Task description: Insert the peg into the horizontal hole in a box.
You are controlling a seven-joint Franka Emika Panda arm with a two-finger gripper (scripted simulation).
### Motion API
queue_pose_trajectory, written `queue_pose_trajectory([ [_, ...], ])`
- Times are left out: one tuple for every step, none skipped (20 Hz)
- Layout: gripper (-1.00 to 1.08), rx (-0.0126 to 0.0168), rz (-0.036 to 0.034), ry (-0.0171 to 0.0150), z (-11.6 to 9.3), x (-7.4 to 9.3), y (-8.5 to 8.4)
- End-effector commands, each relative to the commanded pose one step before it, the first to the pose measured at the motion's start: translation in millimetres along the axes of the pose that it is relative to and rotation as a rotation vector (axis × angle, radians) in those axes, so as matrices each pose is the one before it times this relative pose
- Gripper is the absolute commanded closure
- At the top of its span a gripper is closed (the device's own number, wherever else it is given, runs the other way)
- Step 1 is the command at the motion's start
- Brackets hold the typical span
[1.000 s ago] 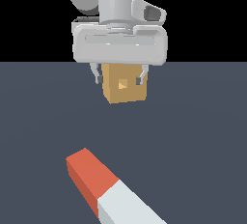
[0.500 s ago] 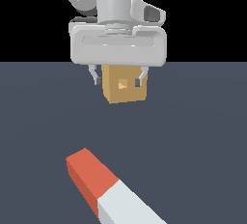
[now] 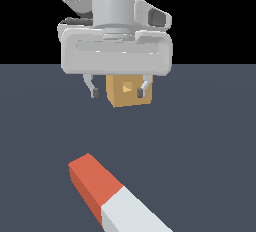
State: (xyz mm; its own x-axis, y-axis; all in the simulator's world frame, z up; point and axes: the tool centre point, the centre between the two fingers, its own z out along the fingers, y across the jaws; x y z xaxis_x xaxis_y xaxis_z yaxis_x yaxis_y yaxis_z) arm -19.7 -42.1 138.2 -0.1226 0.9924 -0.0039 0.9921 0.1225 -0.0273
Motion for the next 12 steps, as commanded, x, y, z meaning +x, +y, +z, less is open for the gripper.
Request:
queue_pose_trajectory([
  [-0.92, -0.00159, -0.04145, -0.00048, 4.41, -11.13, -3.34],
  [-0.92, -0.00073, -0.01791, -0.00017, 1.86, -4.66, -1.37],
  [-0.92, -0.00073, -0.01788, -0.00017, 1.86, -4.67, -1.36],
  [-0.92, -0.00074, -0.01788, -0.00017, 1.86, -4.66, -1.36],
  [-0.92, -0.00074, -0.01788, -0.00016, 1.87, -4.67, -1.35],
  [-0.92, -0.00074, -0.01788, -0.00016, 1.87, -4.68, -1.34],
  [-0.92, -0.00074, -0.01791, -0.00016, 1.87, -4.68, -1.34],
  [-0.92, -0.00075, -0.01791, -0.00016, 1.88, -4.7, -1.33],
  [-0.92, -0.00075, -0.01795, -0.00016, 1.88, -4.71, -1.33],
  [-0.92, -0.00075, -0.01798, -0.00015, 1.89, -4.73, -1.32],
  [-0.92, -0.00076, -0.01802, -0.00015, 1.89, -4.75, -1.32],
  [-0.92, -0.00076, -0.01808, -0.00015, 1.9, -4.76, -1.31],
])
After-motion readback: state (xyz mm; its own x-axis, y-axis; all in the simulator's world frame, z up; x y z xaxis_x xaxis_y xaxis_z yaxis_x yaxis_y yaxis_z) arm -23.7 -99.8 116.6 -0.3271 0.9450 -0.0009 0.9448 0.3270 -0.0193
